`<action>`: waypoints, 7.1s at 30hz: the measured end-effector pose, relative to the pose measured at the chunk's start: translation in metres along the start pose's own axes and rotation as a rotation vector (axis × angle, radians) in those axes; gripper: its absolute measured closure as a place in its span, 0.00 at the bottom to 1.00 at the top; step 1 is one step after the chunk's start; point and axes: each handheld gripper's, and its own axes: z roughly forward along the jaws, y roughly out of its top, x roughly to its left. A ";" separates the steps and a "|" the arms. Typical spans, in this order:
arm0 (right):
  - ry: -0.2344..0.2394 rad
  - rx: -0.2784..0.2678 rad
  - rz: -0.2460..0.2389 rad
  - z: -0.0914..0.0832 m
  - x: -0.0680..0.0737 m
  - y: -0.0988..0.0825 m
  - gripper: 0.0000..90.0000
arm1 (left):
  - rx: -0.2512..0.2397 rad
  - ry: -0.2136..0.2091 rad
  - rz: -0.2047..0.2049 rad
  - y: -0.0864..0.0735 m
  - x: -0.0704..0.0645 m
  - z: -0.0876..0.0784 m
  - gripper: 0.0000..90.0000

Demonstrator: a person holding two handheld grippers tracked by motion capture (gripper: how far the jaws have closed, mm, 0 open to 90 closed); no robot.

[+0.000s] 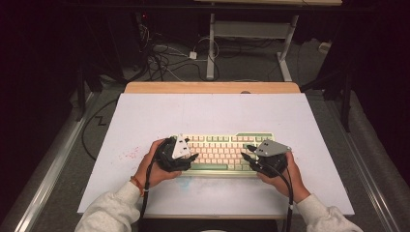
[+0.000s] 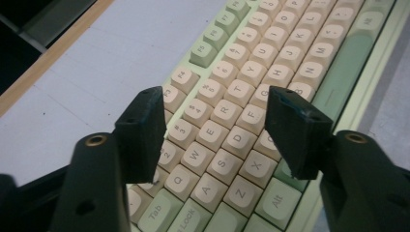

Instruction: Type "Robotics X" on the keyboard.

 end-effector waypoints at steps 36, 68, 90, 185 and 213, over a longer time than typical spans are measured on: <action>-0.100 -0.036 0.048 0.010 -0.001 0.000 0.21 | -0.016 0.067 -0.030 -0.002 0.002 0.001 0.18; -0.127 -0.089 0.030 -0.018 0.008 0.004 0.22 | -0.057 0.125 0.024 -0.011 -0.006 -0.031 0.19; -0.135 -0.094 0.012 -0.037 0.005 -0.003 0.22 | -0.062 0.139 0.030 -0.025 -0.009 -0.049 0.18; -0.238 0.000 0.124 -0.068 -0.015 -0.094 0.21 | 0.101 0.122 -0.092 -0.122 0.000 -0.067 0.18; -0.241 -0.004 0.095 -0.070 -0.011 -0.090 0.21 | 0.090 0.117 -0.075 -0.120 -0.001 -0.065 0.18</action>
